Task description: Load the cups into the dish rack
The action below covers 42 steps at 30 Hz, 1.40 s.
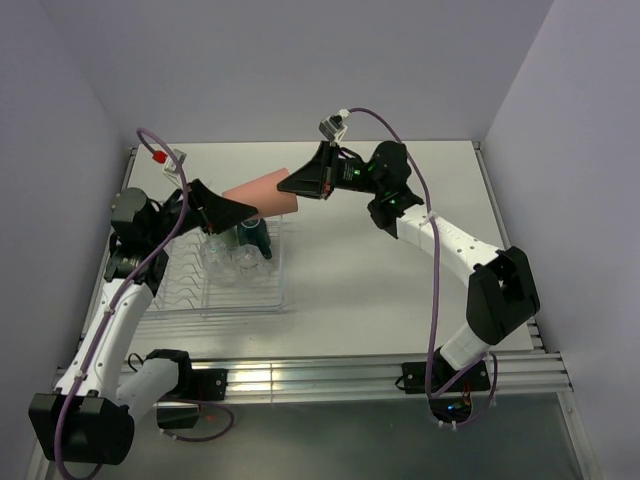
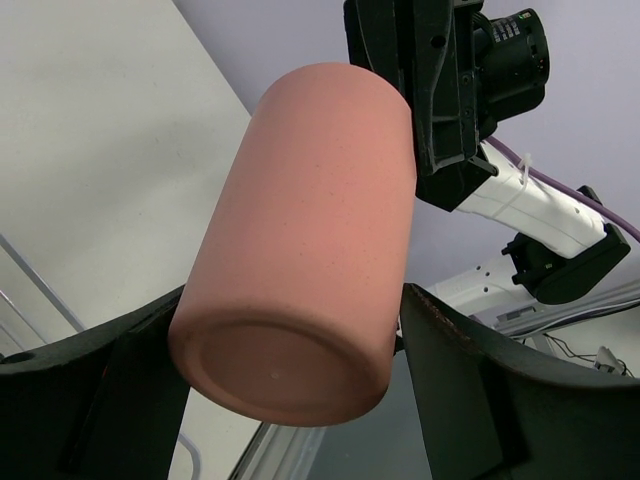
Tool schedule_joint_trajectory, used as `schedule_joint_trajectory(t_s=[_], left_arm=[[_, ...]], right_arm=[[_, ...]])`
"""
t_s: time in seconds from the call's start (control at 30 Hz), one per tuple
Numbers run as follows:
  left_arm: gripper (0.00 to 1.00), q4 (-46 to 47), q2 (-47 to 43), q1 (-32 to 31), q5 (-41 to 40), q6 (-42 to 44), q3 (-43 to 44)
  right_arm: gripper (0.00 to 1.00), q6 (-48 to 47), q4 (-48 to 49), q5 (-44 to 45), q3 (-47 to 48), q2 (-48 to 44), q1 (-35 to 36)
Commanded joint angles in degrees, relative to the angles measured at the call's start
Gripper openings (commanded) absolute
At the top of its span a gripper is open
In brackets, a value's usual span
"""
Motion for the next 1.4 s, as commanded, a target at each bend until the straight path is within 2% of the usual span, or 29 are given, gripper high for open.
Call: schedule_joint_trajectory(t_s=[0.0, 0.1, 0.13, 0.2, 0.23, 0.3, 0.33, 0.43, 0.47, 0.53, 0.57, 0.73, 0.93, 1.13, 1.2, 1.33, 1.37], left_arm=[[0.82, 2.39, 0.15, -0.13, -0.47, 0.58, 2.59], [0.75, 2.39, 0.06, -0.13, -0.74, 0.58, 2.59], [0.68, 2.21, -0.12, -0.13, -0.91, 0.66, 2.59], [0.59, 2.21, -0.20, -0.13, -1.18, 0.58, 2.59], [0.48, 2.30, -0.21, -0.13, -1.26, 0.49, 2.68], [0.34, 2.30, -0.12, -0.13, -1.26, 0.40, 2.86], [0.22, 2.30, -0.12, -0.13, -1.44, 0.40, 3.03], [0.00, 1.60, -0.55, -0.13, -1.70, 0.75, 3.82], [0.00, 0.90, -0.73, -0.13, -1.96, 1.01, 4.09], [0.00, -0.24, -1.34, -0.13, -2.49, 2.06, 5.05], [0.00, -1.90, -1.61, -0.13, -2.76, 2.50, 5.49], [0.00, -10.42, -2.22, 0.05, -4.69, 8.12, 9.53], [0.00, -20.70, -3.19, -0.04, -8.29, 13.66, 11.82], [0.00, -32.30, -4.86, -0.04, -14.79, 18.15, 14.80], [0.00, -36.44, -4.95, -0.04, -16.99, 20.25, 17.34], [0.00, -48.21, -4.78, -0.04, -28.64, 23.68, 22.10], [0.00, -53.55, -4.51, -0.04, -30.86, 24.13, 23.06]], right_arm=[[0.00, -0.95, 2.41, -0.21, 2.08, 0.07, 0.55], [0.00, -0.86, 2.59, -0.30, 1.90, 0.25, 0.55], [0.00, -0.77, 2.76, -0.38, 1.81, 0.42, 0.55], [0.00, -0.77, 2.85, -0.30, 1.81, 0.51, 0.64], [0.00, -0.77, 2.85, -0.30, 1.73, 0.60, 0.64], [0.00, -0.86, 2.77, -0.39, 1.72, 0.69, 0.72], [0.00, -0.86, 2.68, -0.39, 1.64, 0.69, 0.72], [0.04, -1.47, 2.33, -0.39, 1.37, 0.69, 0.72], [0.11, -1.65, 2.15, -0.12, 1.11, 0.69, 0.64], [0.17, -3.05, 0.75, 0.23, 1.02, 0.25, 0.46], [0.23, -3.67, 0.05, 0.49, 0.93, 0.07, 0.37], [0.35, -7.54, -4.96, 2.95, -0.38, -2.12, -1.73], [0.37, -8.86, -5.85, 3.04, -3.72, -4.76, -5.86], [0.37, -14.65, -12.60, 4.62, -5.39, -7.31, -9.12], [0.37, -18.33, -16.91, 6.29, -5.31, -8.10, -10.26], [0.37, -26.77, -28.41, 11.47, -2.33, -9.15, -11.05], [0.37, -28.79, -33.40, 13.05, -1.54, -9.33, -11.05]])
